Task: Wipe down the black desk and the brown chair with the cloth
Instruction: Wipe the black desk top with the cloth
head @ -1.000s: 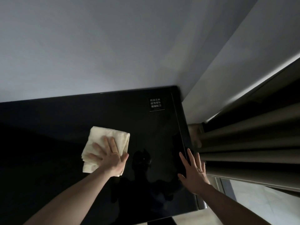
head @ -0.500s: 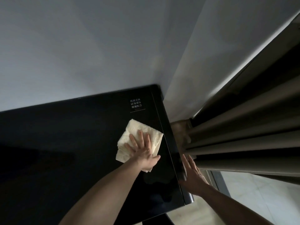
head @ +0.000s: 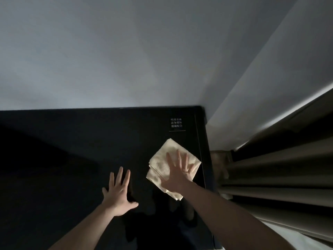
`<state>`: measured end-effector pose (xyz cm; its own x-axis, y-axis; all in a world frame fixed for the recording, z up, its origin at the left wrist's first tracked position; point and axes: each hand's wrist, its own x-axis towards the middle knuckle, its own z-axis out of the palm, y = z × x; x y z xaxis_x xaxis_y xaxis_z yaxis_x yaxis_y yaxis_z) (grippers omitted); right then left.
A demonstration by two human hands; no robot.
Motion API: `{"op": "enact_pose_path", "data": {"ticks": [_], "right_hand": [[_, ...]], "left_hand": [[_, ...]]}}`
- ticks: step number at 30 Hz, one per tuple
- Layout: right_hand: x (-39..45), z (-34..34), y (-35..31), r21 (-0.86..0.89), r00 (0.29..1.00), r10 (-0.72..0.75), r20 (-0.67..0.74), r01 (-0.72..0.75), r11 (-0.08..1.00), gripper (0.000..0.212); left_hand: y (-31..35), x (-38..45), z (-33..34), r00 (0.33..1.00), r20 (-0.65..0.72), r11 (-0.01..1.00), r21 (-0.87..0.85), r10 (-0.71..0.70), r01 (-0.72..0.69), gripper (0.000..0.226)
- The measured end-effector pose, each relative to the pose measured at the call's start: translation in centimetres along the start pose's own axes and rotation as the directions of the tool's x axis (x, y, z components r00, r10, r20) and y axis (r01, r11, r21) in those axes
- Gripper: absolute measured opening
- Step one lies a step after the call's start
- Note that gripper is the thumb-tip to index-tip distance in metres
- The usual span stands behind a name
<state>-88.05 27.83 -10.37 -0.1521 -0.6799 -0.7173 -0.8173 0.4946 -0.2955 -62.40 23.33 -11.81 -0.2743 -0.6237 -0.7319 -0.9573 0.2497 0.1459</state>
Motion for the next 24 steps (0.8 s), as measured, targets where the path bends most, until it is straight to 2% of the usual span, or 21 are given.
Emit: {"op": "enact_pose_path", "data": {"ticks": [3,8,14,20,24], "right_hand": [[1.1,0.2,-0.4,-0.041,0.998,0.019,0.053,-0.016,0.999,0.121],[1.1,-0.1,1.8,-0.162,0.999,-0.034,-0.01,0.032,0.986,0.104],[1.5,-2.4,5.7,-0.253,0.998,-0.039,-0.05,0.025,0.967,0.096],[1.7,-3.9,10.2,-0.16,0.992,0.06,-0.112,-0.078,0.984,0.098],[2.0,-2.8,9.0,-0.048,0.981,0.141,-0.132,-0.148,0.988,0.096]], "left_hand": [[0.4,0.2,0.2,0.999,0.046,0.999,0.032,-0.017,0.015,0.149],[1.1,0.9,-1.2,0.992,0.103,0.997,0.025,-0.071,0.069,0.158],[1.8,1.0,-2.2,0.984,0.146,0.995,0.017,-0.103,0.101,0.164],[1.9,1.0,-2.6,0.984,0.144,0.994,0.01,-0.105,0.104,0.166],[1.7,1.1,-2.8,0.985,0.15,0.996,-0.004,-0.083,0.084,0.166]]}}
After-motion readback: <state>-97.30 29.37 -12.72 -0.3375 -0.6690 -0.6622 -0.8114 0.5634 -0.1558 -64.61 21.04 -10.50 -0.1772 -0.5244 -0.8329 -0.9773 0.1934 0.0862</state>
